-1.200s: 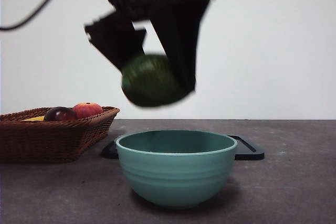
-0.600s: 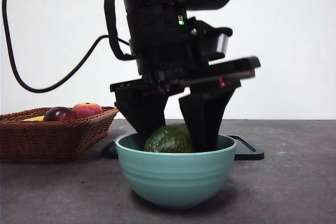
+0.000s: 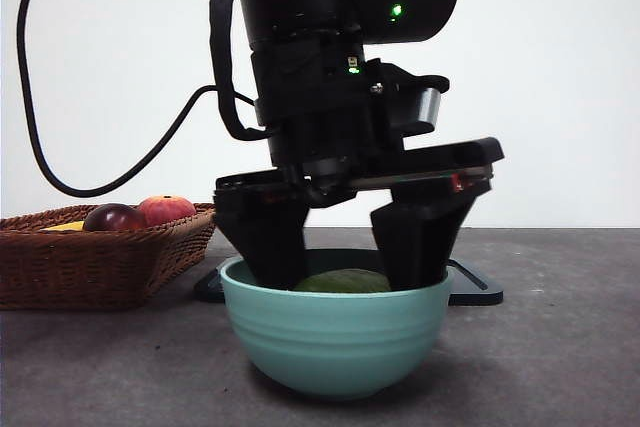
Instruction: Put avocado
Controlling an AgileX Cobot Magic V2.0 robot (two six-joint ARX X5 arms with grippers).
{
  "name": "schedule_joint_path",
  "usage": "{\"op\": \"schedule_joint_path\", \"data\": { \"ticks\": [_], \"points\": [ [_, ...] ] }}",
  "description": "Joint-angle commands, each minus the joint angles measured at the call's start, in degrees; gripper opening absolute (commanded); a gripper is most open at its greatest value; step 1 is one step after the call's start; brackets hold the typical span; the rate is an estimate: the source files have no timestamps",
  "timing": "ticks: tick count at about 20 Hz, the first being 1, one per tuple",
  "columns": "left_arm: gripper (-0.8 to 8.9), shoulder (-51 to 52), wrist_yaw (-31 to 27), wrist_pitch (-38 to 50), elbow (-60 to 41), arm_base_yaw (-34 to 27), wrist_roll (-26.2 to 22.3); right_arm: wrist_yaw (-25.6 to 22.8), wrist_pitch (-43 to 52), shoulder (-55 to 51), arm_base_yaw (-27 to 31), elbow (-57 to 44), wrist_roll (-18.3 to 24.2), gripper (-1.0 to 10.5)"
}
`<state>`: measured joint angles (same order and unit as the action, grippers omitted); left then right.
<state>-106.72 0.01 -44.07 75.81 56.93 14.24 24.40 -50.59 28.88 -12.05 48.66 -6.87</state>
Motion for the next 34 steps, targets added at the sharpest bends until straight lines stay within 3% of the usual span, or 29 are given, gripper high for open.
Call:
{"op": "schedule_joint_path", "data": {
  "ticks": [1, 12, 15, 19, 21, 28, 34],
  "points": [
    [5.14, -0.33, 0.39, 0.37, 1.31, 0.74, -0.02, 0.17, 0.28, 0.2, -0.24, 1.07, -0.22, 5.4],
    [5.41, 17.42, 0.0, -1.36, 1.31, 0.83, 0.0, 0.15, 0.37, 0.2, -0.24, 1.07, -0.22, 5.4],
    [5.39, 25.64, -4.7, -3.93, 1.31, 0.83, -0.74, 0.17, 0.33, 0.2, -0.24, 1.07, -0.22, 5.4],
    [5.29, 37.29, -16.37, -10.16, 1.27, 0.79, -0.39, 0.11, 0.35, 0.2, -0.24, 1.07, -0.22, 5.4],
    [5.29, 42.71, -18.47, -13.11, 1.01, 0.79, -0.42, -0.02, 0.37, 0.2, -0.24, 1.07, -0.17, 5.4],
    [5.3, 60.41, -18.45, -16.63, -4.39, 0.79, 0.0, 0.15, 0.37, 0.2, -0.26, 1.07, -0.15, 5.4],
    [5.29, 76.98, -18.18, -16.2, -17.9, 0.81, 0.48, -0.37, 0.37, 0.26, -0.26, 1.07, -0.09, 5.4]
  ]
}}
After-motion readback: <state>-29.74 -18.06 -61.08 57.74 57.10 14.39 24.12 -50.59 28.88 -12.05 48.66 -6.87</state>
